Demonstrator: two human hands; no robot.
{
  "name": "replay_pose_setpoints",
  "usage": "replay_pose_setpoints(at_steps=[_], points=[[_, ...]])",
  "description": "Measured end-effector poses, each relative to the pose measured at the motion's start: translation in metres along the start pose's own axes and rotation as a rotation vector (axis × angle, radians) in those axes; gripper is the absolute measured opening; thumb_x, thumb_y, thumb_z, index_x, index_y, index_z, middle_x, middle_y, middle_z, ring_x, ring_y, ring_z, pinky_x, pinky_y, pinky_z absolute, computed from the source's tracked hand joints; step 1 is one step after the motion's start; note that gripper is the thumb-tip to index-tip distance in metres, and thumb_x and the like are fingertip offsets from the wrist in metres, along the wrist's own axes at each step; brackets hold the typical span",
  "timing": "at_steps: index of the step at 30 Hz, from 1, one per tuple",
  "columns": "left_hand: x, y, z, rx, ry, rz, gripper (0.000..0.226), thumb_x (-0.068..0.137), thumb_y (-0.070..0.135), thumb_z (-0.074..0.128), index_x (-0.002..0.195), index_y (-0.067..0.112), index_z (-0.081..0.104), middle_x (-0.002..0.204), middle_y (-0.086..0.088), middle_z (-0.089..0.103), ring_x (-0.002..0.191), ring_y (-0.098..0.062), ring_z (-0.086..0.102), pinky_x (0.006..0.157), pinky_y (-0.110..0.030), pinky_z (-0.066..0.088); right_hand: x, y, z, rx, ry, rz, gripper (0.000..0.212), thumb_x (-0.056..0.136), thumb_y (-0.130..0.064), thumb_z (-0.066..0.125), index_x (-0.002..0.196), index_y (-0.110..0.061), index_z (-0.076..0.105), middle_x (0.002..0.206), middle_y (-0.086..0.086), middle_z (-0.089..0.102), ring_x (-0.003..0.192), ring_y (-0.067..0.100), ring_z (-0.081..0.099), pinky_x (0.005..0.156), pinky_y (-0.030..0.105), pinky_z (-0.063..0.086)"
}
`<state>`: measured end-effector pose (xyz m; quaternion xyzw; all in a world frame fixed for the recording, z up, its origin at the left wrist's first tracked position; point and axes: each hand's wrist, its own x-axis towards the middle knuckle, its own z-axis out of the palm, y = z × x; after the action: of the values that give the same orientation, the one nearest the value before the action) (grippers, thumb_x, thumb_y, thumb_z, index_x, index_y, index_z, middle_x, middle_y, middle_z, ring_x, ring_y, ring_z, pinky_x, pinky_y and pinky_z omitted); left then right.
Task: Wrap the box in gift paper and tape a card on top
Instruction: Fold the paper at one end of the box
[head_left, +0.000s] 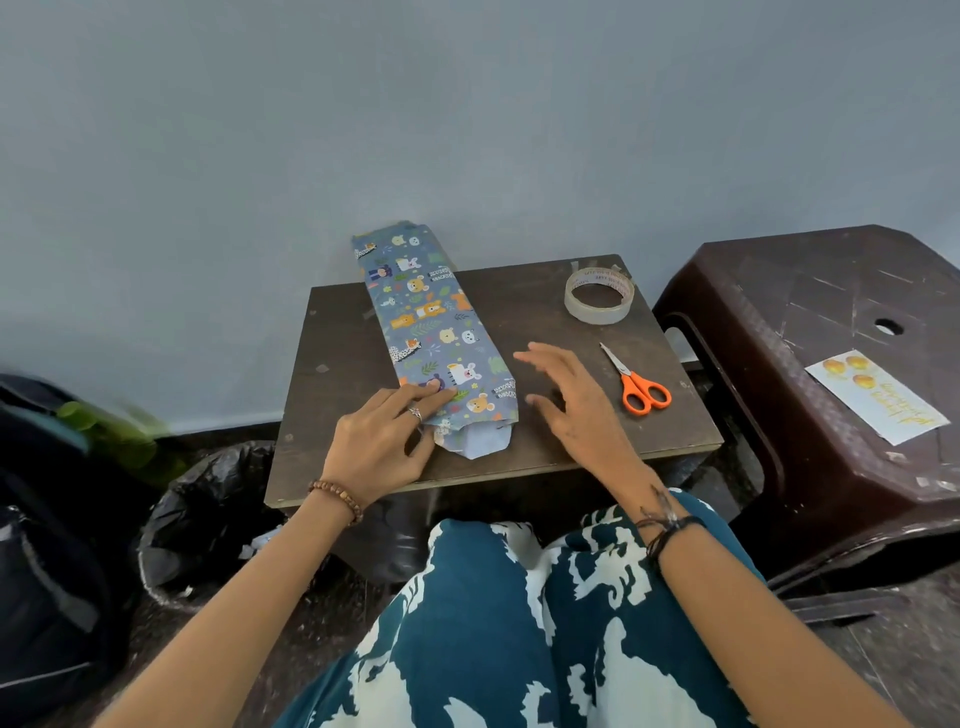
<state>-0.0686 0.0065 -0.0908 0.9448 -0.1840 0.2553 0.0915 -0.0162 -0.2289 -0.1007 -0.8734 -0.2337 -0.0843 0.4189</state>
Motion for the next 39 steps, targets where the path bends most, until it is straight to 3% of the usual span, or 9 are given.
replay_pose_setpoints(at_steps=[4,10,17,20,22,25,31,35,39], points=[[0.000,-0.001,0.002,0.012,0.016,-0.007,0.037,0.082,0.027,0.048,0.113,0.025,0.067,0.105,0.008,0.068,0.086,-0.012,0.065,0.055,-0.019,0.050,0.012,0.004,0.006,0.082,-0.095,-0.020,0.043,0.087,-0.005,0.058,0.125,-0.024,0.055,0.125,-0.006,0.056,0.103,0.013,0.059,0.091,0.038,0.050],[-0.001,-0.004,0.011,0.058,0.079,0.002,0.030,0.084,0.029,0.052,0.109,0.026,0.068,0.101,0.009,0.069,0.089,-0.005,0.051,0.050,-0.016,0.043,0.017,0.004,0.016,-0.030,-0.045,-0.077,0.033,0.082,-0.014,0.068,0.112,-0.015,0.055,0.112,-0.002,0.054,0.081,0.017,0.060,0.073,0.042,0.053],[0.004,-0.008,0.013,0.153,0.167,0.196,0.011,0.097,0.028,0.042,0.097,0.020,0.049,0.091,0.004,0.071,0.073,-0.014,0.064,0.056,-0.019,0.042,0.022,0.006,0.015,-0.168,-0.005,-0.199,0.028,0.079,-0.018,0.067,0.103,-0.009,0.056,0.105,0.003,0.054,0.062,0.023,0.057,0.053,0.043,0.051],[0.005,-0.012,0.012,0.195,0.147,0.316,0.007,0.096,0.019,0.044,0.101,0.019,0.049,0.098,-0.001,0.071,0.074,-0.018,0.067,0.057,-0.022,0.048,0.022,0.006,0.015,-0.197,0.003,-0.267,0.028,0.080,-0.018,0.062,0.104,-0.007,0.056,0.115,0.002,0.050,0.067,0.020,0.058,0.052,0.039,0.052],[0.006,-0.015,0.011,0.220,0.145,0.410,0.020,0.097,0.009,0.036,0.107,0.021,0.049,0.103,-0.003,0.069,0.077,-0.021,0.069,0.054,-0.023,0.050,0.022,0.004,0.015,-0.213,-0.001,-0.314,0.028,0.080,-0.013,0.059,0.107,-0.011,0.052,0.119,-0.002,0.044,0.070,0.020,0.060,0.050,0.037,0.052],[0.006,-0.018,0.008,0.208,0.149,0.472,0.030,0.092,0.003,0.037,0.111,0.023,0.048,0.112,-0.003,0.053,0.078,-0.023,0.069,0.049,-0.023,0.050,0.021,0.003,0.017,-0.324,0.008,-0.377,0.030,0.078,-0.003,0.059,0.098,-0.018,0.043,0.113,-0.003,0.045,0.064,0.020,0.056,0.038,0.037,0.045],[0.006,-0.014,0.012,0.173,0.126,0.345,0.023,0.084,0.018,0.056,0.105,0.029,0.051,0.106,0.004,0.057,0.073,-0.019,0.064,0.047,-0.023,0.046,0.023,0.004,0.016,-0.360,0.027,-0.414,0.024,0.077,0.002,0.061,0.086,-0.017,0.050,0.106,0.001,0.056,0.074,0.013,0.059,0.036,0.035,0.043],[0.006,-0.017,0.013,0.204,0.091,0.331,0.019,0.087,0.034,0.052,0.103,0.027,0.059,0.108,0.004,0.052,0.086,-0.017,0.050,0.052,-0.024,0.048,0.024,0.007,0.016,-0.333,0.021,-0.420,0.021,0.077,-0.001,0.066,0.082,-0.017,0.054,0.108,0.000,0.059,0.078,0.007,0.058,0.037,0.032,0.044],[0.004,-0.016,0.012,0.237,0.085,0.339,0.026,0.091,0.033,0.048,0.093,0.021,0.072,0.108,0.000,0.054,0.096,-0.019,0.051,0.065,-0.029,0.053,0.022,0.008,0.011,-0.332,0.012,-0.445,0.005,0.084,-0.016,0.059,0.078,-0.016,0.059,0.111,0.000,0.060,0.080,0.006,0.059,0.039,0.029,0.045]])
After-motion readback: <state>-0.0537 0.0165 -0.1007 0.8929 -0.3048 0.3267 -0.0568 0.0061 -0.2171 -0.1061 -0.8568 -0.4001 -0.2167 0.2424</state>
